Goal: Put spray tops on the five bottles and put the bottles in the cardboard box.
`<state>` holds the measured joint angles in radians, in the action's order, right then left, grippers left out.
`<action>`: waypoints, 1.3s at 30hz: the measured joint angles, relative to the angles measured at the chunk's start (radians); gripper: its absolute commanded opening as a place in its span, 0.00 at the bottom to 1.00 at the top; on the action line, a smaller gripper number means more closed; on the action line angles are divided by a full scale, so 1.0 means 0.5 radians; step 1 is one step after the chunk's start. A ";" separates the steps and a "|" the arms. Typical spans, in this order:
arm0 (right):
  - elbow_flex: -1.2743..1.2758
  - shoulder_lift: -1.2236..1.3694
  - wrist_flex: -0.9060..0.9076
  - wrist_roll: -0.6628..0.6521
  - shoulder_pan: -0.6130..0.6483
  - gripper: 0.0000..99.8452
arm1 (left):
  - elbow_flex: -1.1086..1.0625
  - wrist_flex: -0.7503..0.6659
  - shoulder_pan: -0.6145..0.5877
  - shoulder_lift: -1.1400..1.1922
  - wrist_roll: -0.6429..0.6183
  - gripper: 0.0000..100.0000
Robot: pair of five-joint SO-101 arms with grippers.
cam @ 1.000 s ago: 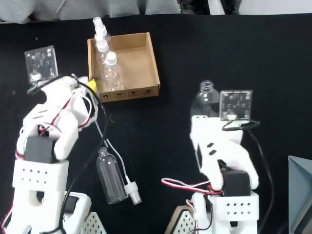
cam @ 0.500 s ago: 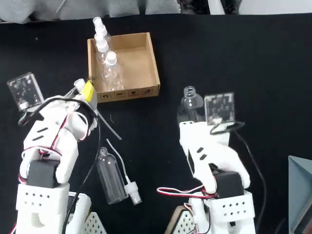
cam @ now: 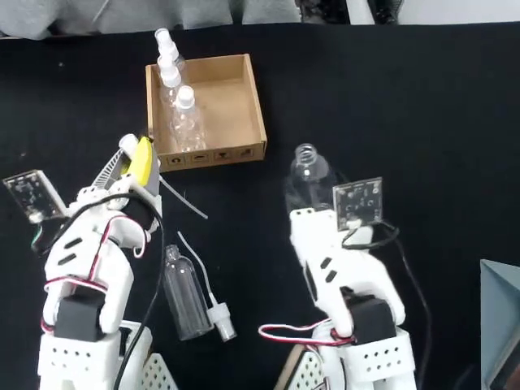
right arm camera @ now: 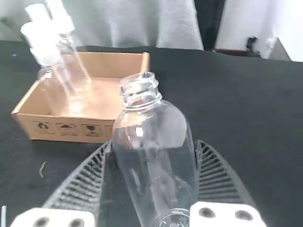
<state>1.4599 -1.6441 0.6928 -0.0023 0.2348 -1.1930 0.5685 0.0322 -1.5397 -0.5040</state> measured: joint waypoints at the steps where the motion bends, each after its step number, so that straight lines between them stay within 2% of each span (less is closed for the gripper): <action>1: 0.021 -0.021 -0.015 0.000 0.025 0.14 | -0.025 -0.018 0.000 -0.028 0.000 0.03; 6: 0.098 -0.153 -0.043 0.000 0.086 0.14 | -0.098 -0.052 0.000 -0.196 -0.006 0.03; 17: 0.172 -0.295 -0.043 0.000 0.086 0.14 | -0.242 -0.052 0.000 -0.522 -0.322 0.03; 26: 0.203 -0.304 -0.043 0.000 0.086 0.14 | -0.249 -0.052 0.000 -0.540 -0.549 0.03; 32: 0.236 -0.304 -0.043 -0.212 0.086 0.14 | -0.249 -0.052 0.000 -0.540 -0.663 0.03; 39: 0.242 -0.304 -0.043 -0.252 0.086 0.14 | -0.249 -0.052 0.000 -0.540 -0.684 0.03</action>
<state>1.5812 -1.7960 0.6713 -0.1281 0.2777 -1.3172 0.5424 0.0322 -1.8098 -0.8462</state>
